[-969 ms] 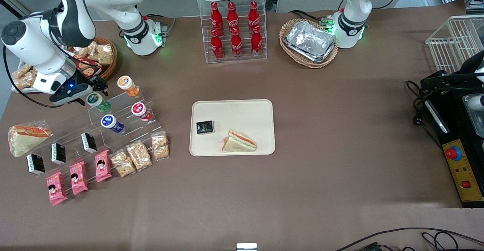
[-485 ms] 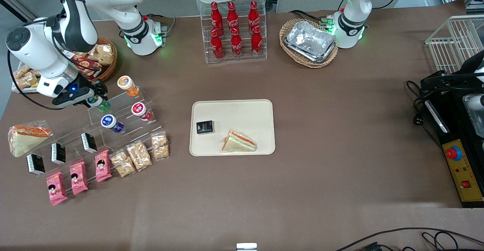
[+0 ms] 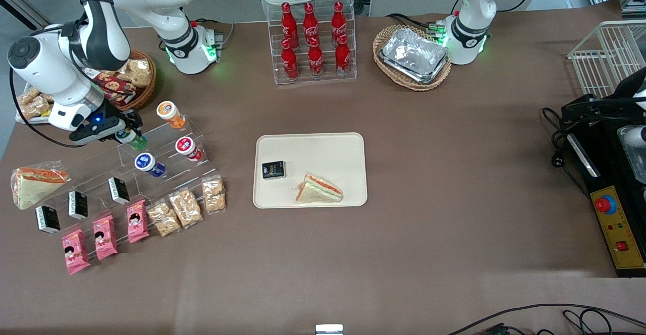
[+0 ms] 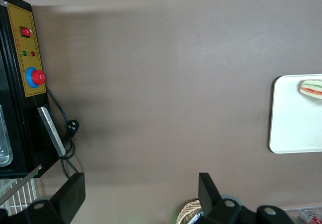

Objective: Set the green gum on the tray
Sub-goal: 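Lower the right gripper and close it on the green-labelled bottle, then lift the green bottle and carry it over the cream tray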

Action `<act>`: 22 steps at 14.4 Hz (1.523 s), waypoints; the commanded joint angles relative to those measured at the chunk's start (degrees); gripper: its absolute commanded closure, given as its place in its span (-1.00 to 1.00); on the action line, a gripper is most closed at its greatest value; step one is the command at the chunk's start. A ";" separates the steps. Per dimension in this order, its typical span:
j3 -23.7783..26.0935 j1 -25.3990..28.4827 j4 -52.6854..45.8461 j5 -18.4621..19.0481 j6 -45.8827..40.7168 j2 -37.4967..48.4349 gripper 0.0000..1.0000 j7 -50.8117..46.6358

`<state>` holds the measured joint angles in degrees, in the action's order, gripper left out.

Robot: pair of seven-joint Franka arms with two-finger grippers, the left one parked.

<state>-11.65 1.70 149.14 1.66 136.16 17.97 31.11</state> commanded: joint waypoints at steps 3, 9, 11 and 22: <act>0.84 0.50 -16.04 0.54 -20.63 -0.57 0.43 -1.40; 4.96 0.50 -34.76 0.01 -44.64 -1.09 0.42 -8.24; 6.37 1.20 -37.85 -1.12 -48.17 -1.27 0.42 -12.46; 23.85 11.93 -42.70 -10.80 -39.59 -8.82 0.41 -61.05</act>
<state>7.42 14.02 109.19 -7.24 93.14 13.01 -20.97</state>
